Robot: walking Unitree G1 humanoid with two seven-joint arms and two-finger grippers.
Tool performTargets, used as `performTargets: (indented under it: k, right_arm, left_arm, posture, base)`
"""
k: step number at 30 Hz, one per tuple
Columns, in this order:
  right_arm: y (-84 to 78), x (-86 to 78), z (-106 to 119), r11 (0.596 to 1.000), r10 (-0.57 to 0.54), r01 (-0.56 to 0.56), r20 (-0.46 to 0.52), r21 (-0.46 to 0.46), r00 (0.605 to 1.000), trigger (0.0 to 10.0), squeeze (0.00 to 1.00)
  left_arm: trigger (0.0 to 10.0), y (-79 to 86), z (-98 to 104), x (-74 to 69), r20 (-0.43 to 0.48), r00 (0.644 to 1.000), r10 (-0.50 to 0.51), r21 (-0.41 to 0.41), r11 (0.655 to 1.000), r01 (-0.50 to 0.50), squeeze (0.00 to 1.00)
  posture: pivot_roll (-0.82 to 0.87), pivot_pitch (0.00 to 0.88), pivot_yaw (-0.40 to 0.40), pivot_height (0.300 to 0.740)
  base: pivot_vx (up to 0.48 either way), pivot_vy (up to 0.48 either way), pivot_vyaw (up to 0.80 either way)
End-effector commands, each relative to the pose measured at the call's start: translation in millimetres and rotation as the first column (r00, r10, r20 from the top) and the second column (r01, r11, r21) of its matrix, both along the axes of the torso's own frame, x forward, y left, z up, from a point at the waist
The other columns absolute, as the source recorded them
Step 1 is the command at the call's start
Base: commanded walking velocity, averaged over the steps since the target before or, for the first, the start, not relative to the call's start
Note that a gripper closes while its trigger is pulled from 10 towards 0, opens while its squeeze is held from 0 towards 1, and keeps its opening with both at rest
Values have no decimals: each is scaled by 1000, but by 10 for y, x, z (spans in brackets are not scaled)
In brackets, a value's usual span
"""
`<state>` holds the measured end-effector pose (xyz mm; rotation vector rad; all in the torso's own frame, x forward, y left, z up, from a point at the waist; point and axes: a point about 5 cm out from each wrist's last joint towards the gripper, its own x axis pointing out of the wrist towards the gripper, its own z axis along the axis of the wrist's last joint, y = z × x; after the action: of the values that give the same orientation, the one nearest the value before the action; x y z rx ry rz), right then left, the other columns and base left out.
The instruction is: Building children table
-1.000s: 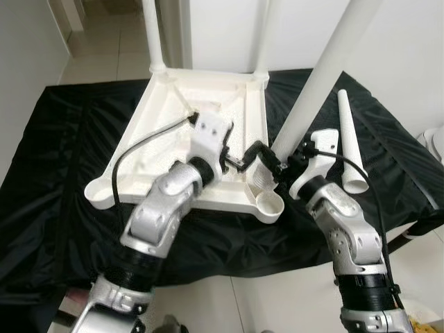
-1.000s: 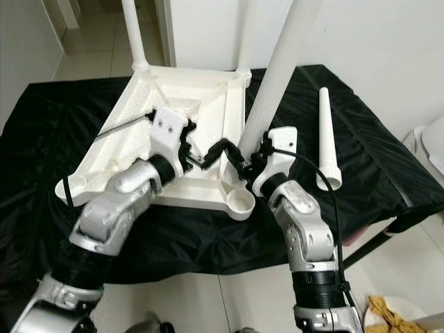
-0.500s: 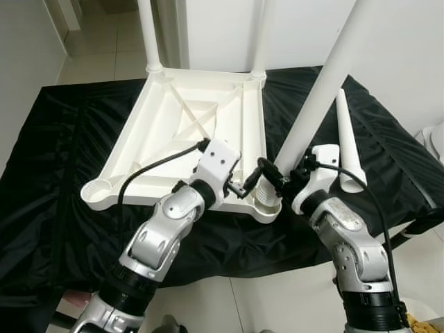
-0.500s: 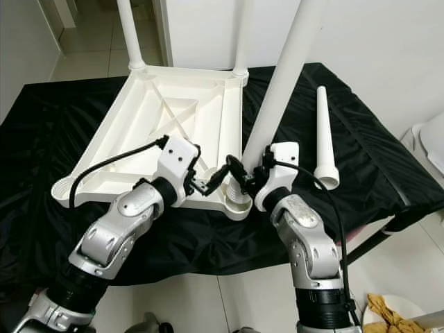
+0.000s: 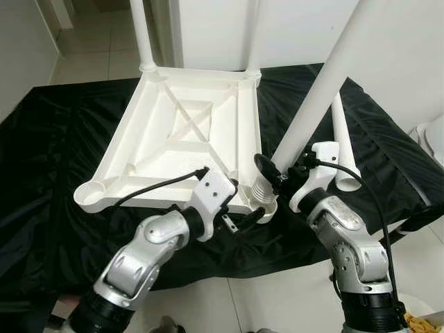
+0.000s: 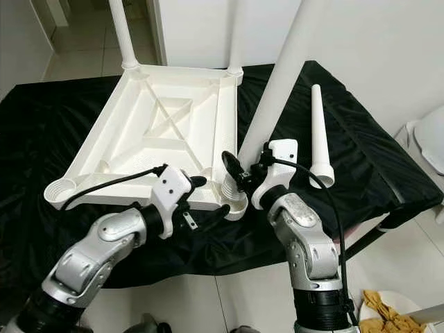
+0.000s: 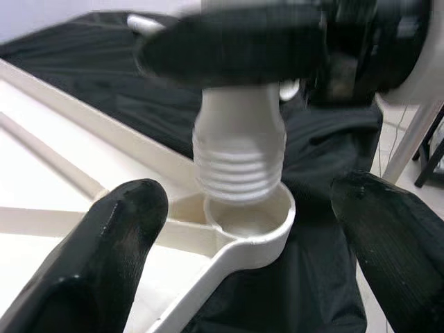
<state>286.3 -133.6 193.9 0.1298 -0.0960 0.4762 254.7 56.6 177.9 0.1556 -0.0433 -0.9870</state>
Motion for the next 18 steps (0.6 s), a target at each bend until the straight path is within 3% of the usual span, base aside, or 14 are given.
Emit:
performTargets:
  k: [1, 18]
  right_arm:
    - [33, 1, -21, 1000, 16, -16, -15, -1, 1000, 10000, 0]
    - [-55, 7, -403, 998, -42, 49, -155, 39, 987, 10000, 0]
  left_arm:
    - [10000, 1, 28, -36, -7, 999, -41, -5, 999, 41, 0]
    - [10000, -39, 202, -32, 17, 998, -53, -49, 997, 54, 0]
  posture:
    - [-83, 67, -14, 740]
    - [-83, 76, -10, 740]
  base:
    - [0, 0, 0]
    - [0, 0, 0]
